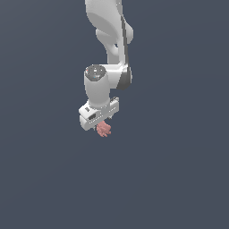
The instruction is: Pick up the object and move it to a goal position.
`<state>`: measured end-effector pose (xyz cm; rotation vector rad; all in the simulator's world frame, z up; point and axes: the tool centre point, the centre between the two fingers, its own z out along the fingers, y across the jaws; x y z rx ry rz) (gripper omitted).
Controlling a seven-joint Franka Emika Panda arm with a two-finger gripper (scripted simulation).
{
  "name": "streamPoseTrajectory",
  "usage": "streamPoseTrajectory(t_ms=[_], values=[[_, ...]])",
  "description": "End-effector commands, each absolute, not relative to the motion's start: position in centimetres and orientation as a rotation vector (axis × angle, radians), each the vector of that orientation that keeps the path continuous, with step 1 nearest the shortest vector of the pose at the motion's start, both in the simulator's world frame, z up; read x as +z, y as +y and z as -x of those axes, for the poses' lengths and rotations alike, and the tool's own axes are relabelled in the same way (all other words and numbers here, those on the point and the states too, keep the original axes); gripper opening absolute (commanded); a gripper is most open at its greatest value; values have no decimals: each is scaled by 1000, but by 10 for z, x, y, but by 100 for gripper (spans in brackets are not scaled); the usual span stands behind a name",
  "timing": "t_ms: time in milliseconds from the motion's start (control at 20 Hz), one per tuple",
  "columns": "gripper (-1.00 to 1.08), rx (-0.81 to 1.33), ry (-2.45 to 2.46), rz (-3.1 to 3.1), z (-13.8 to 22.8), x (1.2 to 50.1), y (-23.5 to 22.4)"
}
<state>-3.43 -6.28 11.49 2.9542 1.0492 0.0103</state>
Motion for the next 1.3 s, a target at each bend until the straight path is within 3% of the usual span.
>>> streamPoseTrajectory(t_ms=[0,600,1250], values=[[100,6,1098,-2939,37,111,-64],[100,0,1151,-2923,40,103,-66],[100,0,1157,-2921,41,57,-66]])
